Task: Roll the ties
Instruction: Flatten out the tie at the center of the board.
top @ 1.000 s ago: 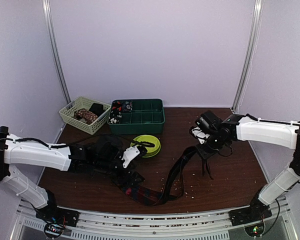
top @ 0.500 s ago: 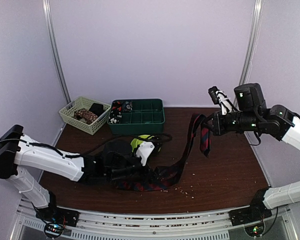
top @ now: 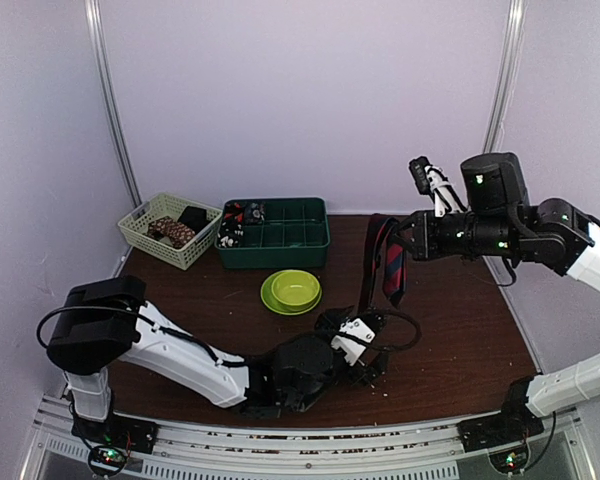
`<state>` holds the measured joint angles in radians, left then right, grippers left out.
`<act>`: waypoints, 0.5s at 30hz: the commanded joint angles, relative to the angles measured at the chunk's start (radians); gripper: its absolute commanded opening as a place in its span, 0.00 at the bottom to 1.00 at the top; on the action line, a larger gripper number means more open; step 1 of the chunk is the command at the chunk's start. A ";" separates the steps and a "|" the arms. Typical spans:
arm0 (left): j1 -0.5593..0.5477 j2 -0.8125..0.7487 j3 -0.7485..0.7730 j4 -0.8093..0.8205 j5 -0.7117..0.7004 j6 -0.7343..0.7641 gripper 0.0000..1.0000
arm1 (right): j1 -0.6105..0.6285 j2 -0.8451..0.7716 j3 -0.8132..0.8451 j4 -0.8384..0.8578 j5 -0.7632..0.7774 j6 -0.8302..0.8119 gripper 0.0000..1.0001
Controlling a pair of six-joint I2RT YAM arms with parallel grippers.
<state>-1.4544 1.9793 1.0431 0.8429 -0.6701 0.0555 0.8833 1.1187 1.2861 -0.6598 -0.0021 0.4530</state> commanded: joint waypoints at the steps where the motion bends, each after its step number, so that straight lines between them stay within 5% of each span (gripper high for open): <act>1: 0.002 0.047 0.083 0.114 -0.220 0.048 0.98 | 0.023 -0.015 0.065 0.005 0.066 0.039 0.00; 7: 0.039 0.112 0.129 0.129 -0.346 0.051 0.94 | 0.047 -0.045 0.099 0.000 0.067 0.055 0.00; 15: 0.121 0.058 0.046 0.113 -0.370 0.024 0.65 | 0.055 -0.124 0.127 -0.024 0.125 0.067 0.00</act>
<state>-1.3678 2.0850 1.1492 0.9180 -0.9878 0.0948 0.9318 1.0584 1.3716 -0.6731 0.0540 0.5034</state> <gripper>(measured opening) 0.672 0.013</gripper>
